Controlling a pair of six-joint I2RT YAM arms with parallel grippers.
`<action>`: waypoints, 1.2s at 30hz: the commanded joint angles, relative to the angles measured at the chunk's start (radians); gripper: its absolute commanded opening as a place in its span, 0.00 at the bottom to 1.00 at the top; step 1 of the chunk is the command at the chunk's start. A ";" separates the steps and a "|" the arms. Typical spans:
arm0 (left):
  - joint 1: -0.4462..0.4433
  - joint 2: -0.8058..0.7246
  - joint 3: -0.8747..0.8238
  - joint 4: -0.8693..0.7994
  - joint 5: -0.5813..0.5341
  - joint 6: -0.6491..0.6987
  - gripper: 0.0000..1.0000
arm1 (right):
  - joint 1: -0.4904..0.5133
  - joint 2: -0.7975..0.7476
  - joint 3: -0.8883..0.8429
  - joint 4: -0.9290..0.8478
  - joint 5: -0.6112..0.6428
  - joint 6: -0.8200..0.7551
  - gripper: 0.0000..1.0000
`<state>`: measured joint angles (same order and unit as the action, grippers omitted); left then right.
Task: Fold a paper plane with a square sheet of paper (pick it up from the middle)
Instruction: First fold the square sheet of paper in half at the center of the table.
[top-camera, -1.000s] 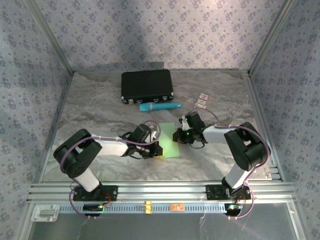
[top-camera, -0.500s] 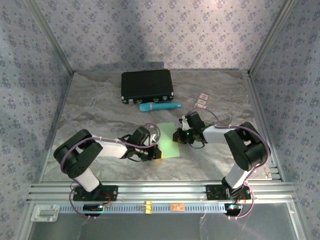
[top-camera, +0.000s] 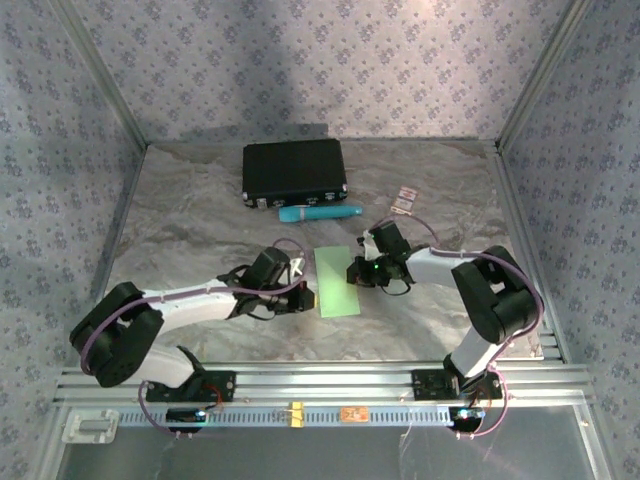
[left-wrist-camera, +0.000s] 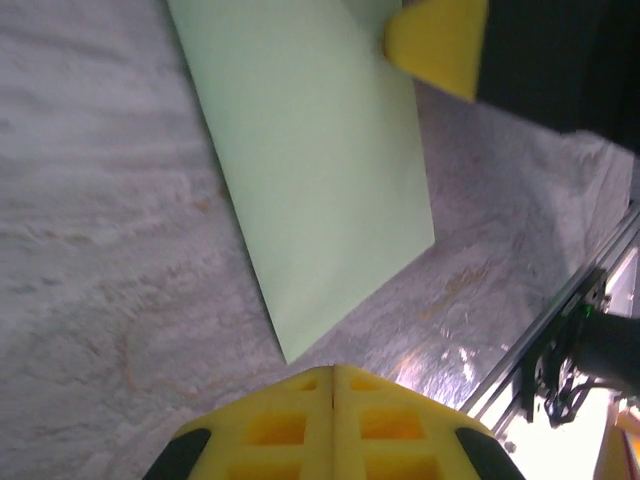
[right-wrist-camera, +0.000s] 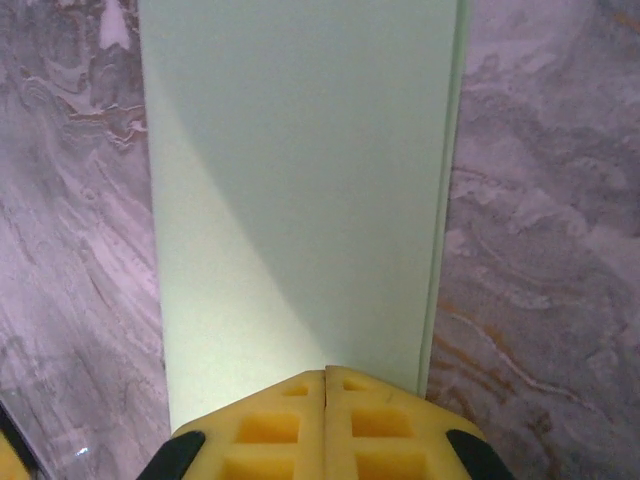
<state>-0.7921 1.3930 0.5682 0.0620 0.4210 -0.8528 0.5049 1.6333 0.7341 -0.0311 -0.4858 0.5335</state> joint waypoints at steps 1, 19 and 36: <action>0.052 0.008 0.037 -0.019 0.005 -0.014 0.05 | 0.006 -0.097 0.055 -0.083 0.012 -0.036 0.10; 0.121 0.244 0.270 0.114 0.026 -0.026 0.33 | 0.014 -0.444 -0.194 -0.176 0.212 0.183 0.31; 0.142 0.328 0.432 -0.024 -0.007 0.111 0.58 | 0.051 -0.510 -0.224 -0.180 0.331 0.278 0.31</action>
<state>-0.6544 1.7096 0.9638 0.0887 0.4213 -0.7944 0.5453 1.1511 0.5201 -0.1963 -0.2005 0.7792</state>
